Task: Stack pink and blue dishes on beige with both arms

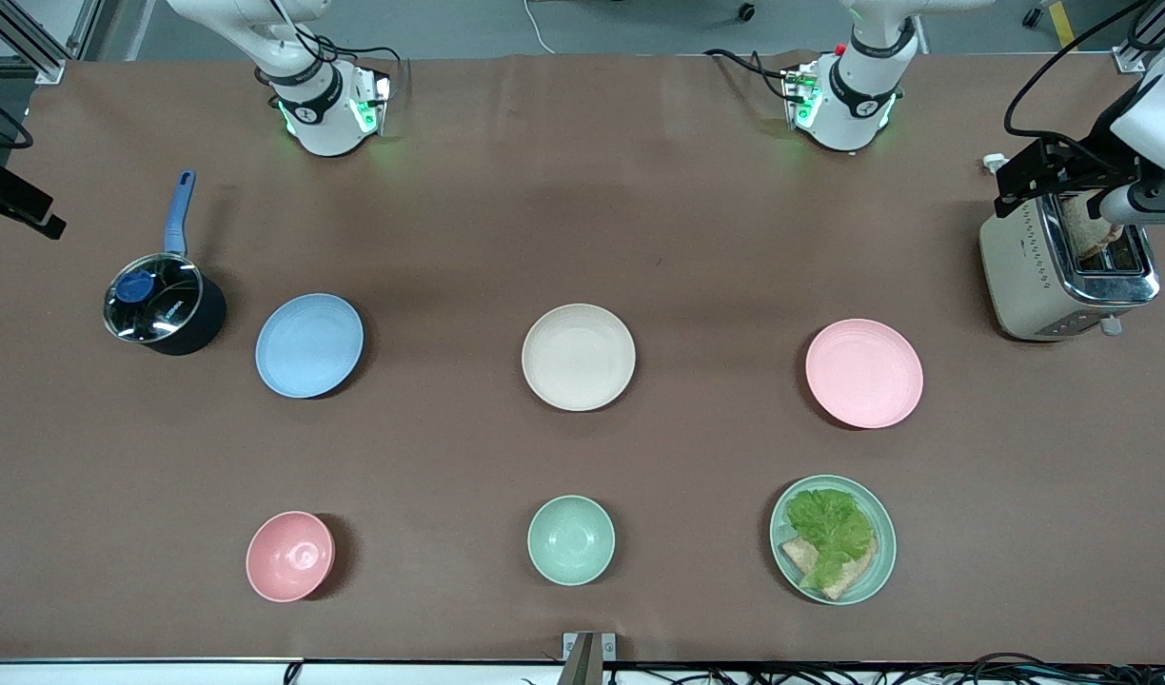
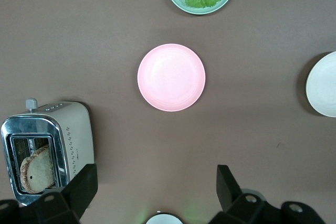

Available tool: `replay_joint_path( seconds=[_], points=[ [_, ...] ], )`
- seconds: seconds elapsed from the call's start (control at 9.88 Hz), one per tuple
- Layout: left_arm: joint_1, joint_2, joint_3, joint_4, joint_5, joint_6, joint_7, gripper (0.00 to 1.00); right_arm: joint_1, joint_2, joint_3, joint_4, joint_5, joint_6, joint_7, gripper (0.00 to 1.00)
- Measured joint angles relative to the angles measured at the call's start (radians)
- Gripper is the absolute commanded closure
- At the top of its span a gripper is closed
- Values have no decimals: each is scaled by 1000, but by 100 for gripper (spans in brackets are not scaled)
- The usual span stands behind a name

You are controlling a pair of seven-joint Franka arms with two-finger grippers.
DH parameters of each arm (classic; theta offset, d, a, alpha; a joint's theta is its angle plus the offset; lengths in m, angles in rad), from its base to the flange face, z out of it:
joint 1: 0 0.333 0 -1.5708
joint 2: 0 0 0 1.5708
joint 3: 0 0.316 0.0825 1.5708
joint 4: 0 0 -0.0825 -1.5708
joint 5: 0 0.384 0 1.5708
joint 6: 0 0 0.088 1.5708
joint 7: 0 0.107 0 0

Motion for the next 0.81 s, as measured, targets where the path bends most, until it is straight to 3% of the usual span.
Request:
replay_joint_path(
  seconds=[0.51,0.81],
  points=[
    [61,38,11,17,-14,36,51,0,0,1,0,-4,0,-5,0,0],
    [152,116,15,-83,-83,272,215,0,0,14,0,-37,0,13,-5,0]
  ],
)
